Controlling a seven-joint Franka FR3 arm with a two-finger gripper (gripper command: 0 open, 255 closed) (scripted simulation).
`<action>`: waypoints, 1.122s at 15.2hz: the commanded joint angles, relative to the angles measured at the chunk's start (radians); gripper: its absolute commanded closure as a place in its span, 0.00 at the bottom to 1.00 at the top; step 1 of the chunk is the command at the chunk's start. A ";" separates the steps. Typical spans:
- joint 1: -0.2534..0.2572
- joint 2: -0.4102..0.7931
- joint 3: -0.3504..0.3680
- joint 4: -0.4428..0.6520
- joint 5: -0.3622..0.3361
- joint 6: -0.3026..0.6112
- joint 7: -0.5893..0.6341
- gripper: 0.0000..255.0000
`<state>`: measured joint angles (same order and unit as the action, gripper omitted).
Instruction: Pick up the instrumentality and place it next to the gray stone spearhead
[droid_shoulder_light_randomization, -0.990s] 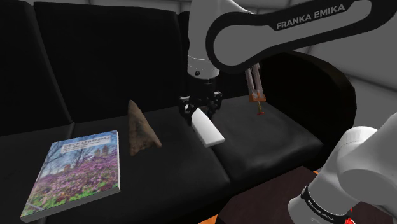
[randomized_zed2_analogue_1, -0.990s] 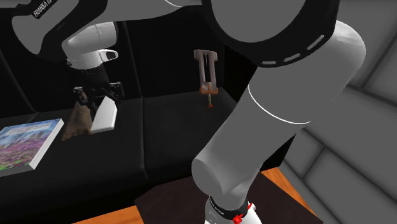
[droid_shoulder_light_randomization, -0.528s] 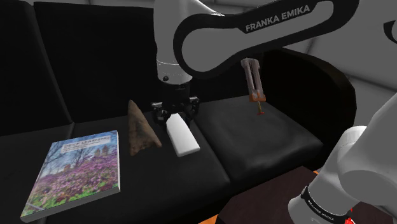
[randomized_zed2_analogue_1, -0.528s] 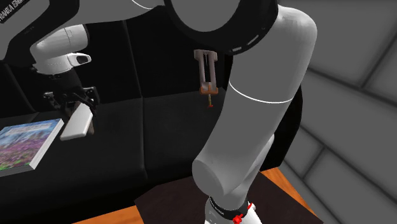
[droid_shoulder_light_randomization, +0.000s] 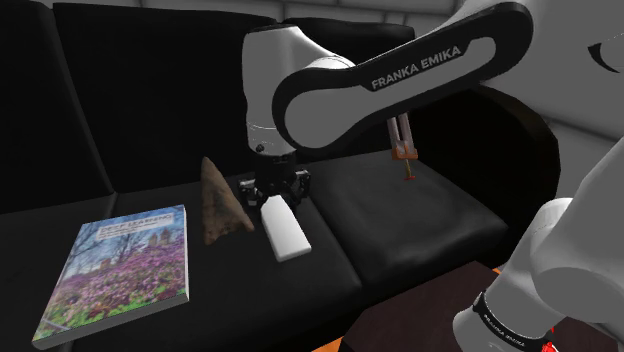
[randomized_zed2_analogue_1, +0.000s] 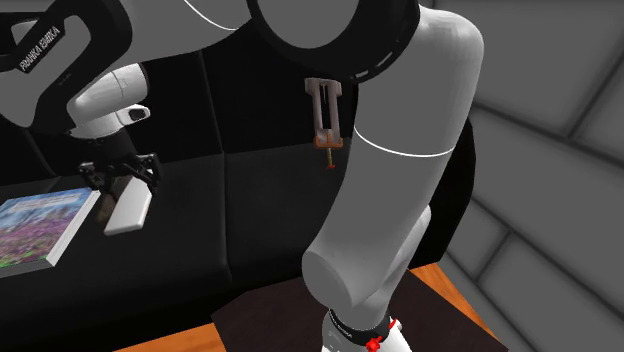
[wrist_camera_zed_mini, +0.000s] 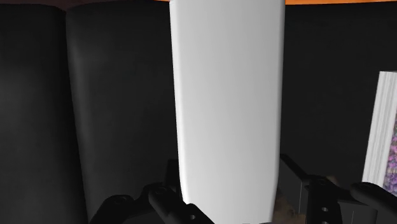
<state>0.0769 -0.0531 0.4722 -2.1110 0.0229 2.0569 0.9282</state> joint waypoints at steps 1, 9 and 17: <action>0.001 0.011 0.002 -0.015 -0.006 0.026 0.005 1.00; 0.003 0.063 0.005 -0.075 -0.033 0.131 0.026 1.00; 0.006 0.127 0.004 -0.119 -0.073 0.233 0.055 1.00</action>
<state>0.0830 0.0638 0.4773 -2.2275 -0.0437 2.2770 0.9785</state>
